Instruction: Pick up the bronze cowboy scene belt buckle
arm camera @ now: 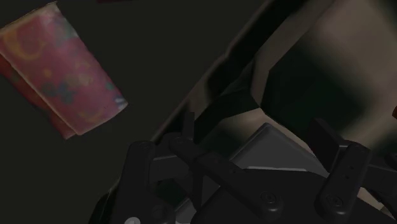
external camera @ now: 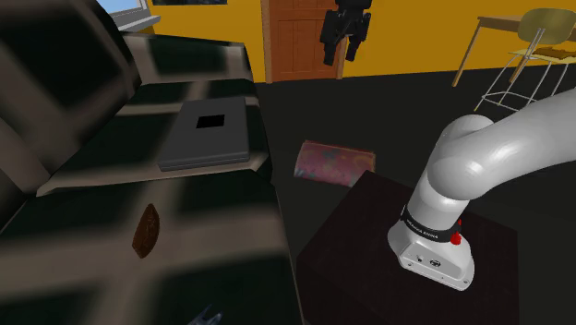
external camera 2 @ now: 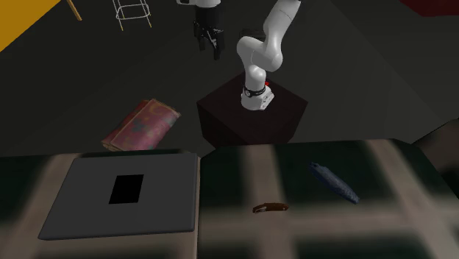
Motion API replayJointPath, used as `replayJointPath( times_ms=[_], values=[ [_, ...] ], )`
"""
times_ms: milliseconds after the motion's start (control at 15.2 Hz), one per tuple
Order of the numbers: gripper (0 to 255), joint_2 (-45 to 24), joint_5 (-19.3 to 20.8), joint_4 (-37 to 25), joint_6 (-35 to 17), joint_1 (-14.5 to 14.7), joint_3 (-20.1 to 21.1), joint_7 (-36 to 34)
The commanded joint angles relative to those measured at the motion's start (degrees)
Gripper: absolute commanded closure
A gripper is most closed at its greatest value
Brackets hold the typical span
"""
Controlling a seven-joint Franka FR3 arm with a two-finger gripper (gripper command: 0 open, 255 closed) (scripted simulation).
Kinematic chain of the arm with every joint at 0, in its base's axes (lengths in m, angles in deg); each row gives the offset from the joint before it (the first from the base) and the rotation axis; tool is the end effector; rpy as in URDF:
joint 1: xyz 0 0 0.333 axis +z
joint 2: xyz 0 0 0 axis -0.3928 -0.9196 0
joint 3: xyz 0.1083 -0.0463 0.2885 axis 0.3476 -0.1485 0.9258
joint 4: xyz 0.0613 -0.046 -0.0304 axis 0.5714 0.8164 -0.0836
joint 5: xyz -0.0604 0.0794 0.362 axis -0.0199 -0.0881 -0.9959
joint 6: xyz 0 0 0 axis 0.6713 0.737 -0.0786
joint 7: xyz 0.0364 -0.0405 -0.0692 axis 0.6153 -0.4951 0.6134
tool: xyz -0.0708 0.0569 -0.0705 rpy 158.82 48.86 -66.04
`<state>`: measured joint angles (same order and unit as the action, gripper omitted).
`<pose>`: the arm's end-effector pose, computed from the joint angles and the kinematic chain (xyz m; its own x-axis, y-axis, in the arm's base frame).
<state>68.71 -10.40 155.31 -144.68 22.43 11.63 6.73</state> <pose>0.2863 -0.0054 0.6138 0.9901 -0.1153 0.0801 -0.1093 -0.9911 -0.0754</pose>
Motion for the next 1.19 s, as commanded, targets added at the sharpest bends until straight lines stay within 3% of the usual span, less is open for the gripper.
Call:
replayJointPath(
  times_ms=[0, 594, 1122],
  values=[
    [0, 0.0, 0.0, 0.0, 0.0, 0.0, 0.0, 0.0],
    [0, -5.19, -5.41, 3.71, -10.4, 2.26, 11.91, -12.65],
    [0, -15.49, -7.09, 1.61, -19.91, 2.87, 22.76, -24.29]
  ],
)
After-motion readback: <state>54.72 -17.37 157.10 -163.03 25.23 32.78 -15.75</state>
